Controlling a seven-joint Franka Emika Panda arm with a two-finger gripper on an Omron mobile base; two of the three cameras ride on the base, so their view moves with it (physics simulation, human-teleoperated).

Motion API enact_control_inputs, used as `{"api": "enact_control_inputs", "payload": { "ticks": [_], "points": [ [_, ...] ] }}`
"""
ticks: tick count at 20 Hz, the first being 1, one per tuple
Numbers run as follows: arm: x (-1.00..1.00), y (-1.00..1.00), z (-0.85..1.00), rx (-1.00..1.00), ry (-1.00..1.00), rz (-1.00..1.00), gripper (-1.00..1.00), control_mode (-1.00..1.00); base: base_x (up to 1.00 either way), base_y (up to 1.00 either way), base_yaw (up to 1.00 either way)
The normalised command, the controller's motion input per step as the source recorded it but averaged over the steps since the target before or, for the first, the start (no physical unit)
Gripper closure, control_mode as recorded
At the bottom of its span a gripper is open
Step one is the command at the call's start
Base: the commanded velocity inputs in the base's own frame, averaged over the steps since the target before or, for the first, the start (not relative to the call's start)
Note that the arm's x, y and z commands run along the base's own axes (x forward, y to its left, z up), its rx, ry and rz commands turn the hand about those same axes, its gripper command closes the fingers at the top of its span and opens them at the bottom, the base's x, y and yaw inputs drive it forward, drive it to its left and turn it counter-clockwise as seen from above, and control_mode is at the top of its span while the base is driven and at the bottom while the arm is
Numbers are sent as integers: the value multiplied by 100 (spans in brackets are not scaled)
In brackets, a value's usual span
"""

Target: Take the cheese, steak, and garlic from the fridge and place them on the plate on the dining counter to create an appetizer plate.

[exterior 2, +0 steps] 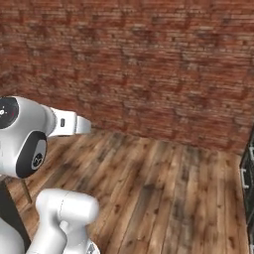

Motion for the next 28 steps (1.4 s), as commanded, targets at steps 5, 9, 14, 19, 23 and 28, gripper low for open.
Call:
{"api": "enact_control_inputs", "payload": {
  "ticks": [5, 9, 14, 19, 23, 28],
  "points": [
    [0, 0, 0, 0, 0, 0, 100, 100, 100, -26, 51],
    [0, 0, 0, 0, 0, 0, 100, 100, 100, -39, 47],
    [0, 0, 0, 0, 0, 0, 100, 100, 100, -41, 48],
    [0, 0, 0, 0, 0, 0, 100, 100, 100, -43, 52],
    [0, 0, 0, 0, 0, 0, 100, 100, 100, -36, 54],
    [0, 0, 0, 0, 0, 0, 100, 100, 100, -17, 54]
  ]
}}
